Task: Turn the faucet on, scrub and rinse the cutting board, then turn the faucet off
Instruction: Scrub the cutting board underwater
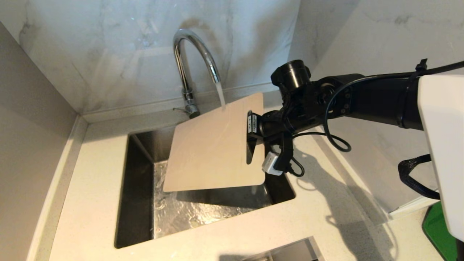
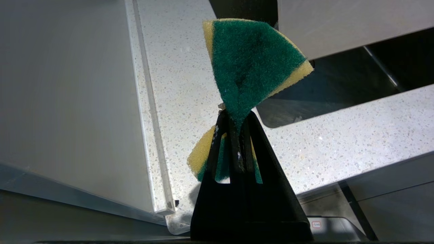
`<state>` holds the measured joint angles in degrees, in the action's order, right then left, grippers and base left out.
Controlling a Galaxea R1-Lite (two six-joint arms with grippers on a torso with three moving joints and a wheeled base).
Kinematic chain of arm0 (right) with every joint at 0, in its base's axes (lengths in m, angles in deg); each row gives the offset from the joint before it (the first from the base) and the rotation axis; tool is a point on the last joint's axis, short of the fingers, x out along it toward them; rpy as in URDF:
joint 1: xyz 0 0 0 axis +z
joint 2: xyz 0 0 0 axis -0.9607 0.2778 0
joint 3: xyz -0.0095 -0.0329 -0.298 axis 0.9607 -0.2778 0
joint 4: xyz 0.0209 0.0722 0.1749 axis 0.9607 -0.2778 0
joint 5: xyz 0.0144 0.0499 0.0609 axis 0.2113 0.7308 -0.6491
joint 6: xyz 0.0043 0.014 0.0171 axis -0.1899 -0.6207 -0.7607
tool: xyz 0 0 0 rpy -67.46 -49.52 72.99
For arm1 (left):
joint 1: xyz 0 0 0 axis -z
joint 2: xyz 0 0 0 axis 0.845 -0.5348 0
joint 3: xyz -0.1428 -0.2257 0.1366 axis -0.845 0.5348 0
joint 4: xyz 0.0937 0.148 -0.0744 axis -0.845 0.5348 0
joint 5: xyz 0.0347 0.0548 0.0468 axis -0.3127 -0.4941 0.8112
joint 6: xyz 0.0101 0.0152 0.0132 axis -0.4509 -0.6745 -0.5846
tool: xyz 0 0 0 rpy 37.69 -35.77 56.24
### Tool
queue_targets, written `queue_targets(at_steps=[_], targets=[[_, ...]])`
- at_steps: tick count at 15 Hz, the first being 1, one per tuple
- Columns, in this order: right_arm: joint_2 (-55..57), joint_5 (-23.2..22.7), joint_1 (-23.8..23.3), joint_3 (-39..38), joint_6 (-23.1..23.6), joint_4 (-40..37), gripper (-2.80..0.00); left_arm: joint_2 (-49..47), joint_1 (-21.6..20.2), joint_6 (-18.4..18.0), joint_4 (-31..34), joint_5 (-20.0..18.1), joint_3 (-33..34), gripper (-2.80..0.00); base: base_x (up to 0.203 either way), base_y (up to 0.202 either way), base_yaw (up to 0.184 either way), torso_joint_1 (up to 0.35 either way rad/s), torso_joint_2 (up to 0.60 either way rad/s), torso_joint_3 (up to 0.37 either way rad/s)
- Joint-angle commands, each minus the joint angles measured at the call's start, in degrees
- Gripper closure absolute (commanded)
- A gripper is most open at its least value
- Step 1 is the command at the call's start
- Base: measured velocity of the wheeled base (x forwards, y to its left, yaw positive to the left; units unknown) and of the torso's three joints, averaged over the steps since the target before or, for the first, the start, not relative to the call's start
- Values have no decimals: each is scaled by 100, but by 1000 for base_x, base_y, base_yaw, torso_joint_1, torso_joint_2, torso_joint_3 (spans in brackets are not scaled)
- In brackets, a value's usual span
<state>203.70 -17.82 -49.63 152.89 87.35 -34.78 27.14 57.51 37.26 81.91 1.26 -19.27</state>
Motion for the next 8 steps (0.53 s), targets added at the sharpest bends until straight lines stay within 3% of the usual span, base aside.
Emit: queue_targets(at_steps=[1,8], targets=[[112,-7,-34,19,88,7,0,4,-2,4,-2,2,0,0,0,0,0,0,0,0],[189,-15,-43,28,79,16,0,4,-2,4,-2,8,0,0,0,0,0,0,0,0]])
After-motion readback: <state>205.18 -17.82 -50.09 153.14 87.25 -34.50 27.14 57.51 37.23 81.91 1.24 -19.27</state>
